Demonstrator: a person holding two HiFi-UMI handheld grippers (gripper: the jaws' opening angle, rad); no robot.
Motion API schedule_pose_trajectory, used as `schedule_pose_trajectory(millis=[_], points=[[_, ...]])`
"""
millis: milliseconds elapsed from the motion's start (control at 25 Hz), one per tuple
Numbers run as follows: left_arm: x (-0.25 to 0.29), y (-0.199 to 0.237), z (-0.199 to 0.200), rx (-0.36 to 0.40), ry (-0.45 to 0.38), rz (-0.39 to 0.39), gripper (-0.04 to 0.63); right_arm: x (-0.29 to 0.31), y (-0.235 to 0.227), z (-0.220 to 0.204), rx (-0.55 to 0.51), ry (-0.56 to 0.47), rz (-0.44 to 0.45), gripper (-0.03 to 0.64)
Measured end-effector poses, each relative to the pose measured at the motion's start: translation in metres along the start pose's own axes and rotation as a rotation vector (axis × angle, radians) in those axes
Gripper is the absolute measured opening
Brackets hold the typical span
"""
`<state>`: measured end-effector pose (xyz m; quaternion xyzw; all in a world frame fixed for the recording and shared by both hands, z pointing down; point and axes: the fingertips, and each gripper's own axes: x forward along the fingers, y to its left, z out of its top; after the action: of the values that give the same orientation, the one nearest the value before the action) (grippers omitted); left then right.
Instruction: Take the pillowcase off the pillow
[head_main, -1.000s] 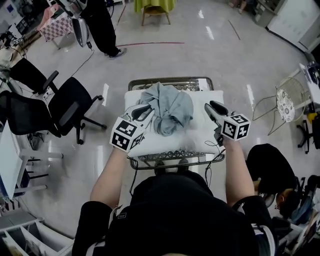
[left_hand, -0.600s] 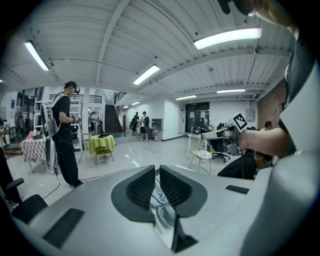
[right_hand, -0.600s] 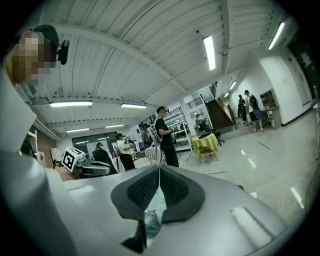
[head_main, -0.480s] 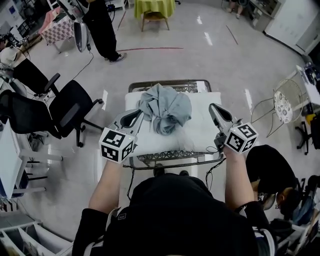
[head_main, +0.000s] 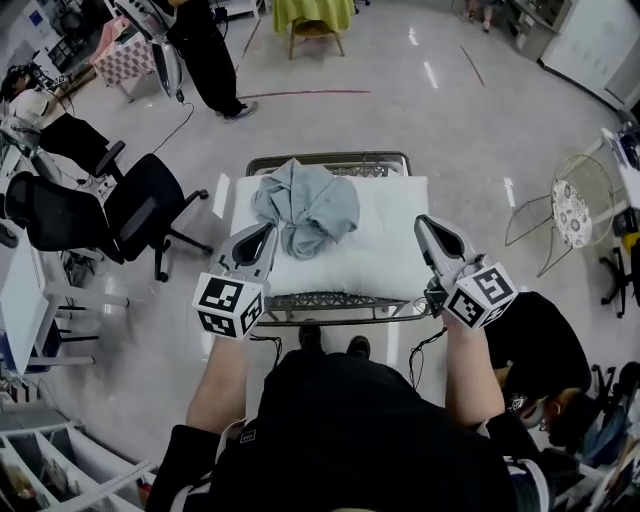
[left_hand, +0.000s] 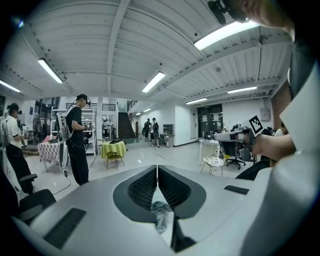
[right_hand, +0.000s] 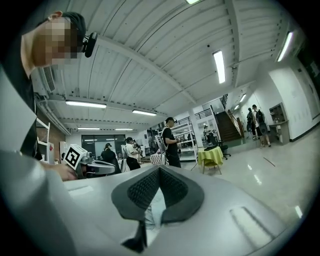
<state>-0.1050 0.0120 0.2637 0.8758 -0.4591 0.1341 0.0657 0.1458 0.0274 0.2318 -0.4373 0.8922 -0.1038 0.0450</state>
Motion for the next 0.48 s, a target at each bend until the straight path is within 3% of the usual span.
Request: schedule_pose_trajectory(millis=[240, 480], points=[[-0.002, -0.028, -0.007, 0.006, 0.001, 0.025, 0.014, -0.020, -0.006, -0.002, 0.007, -0.009, 0.029, 0.008], [-0.009, 0.000, -0.021, -0.008, 0.015, 0.091, 0.014, -0.011, -0.018, -0.004, -0.016, -0.017, -0.017, 0.008]])
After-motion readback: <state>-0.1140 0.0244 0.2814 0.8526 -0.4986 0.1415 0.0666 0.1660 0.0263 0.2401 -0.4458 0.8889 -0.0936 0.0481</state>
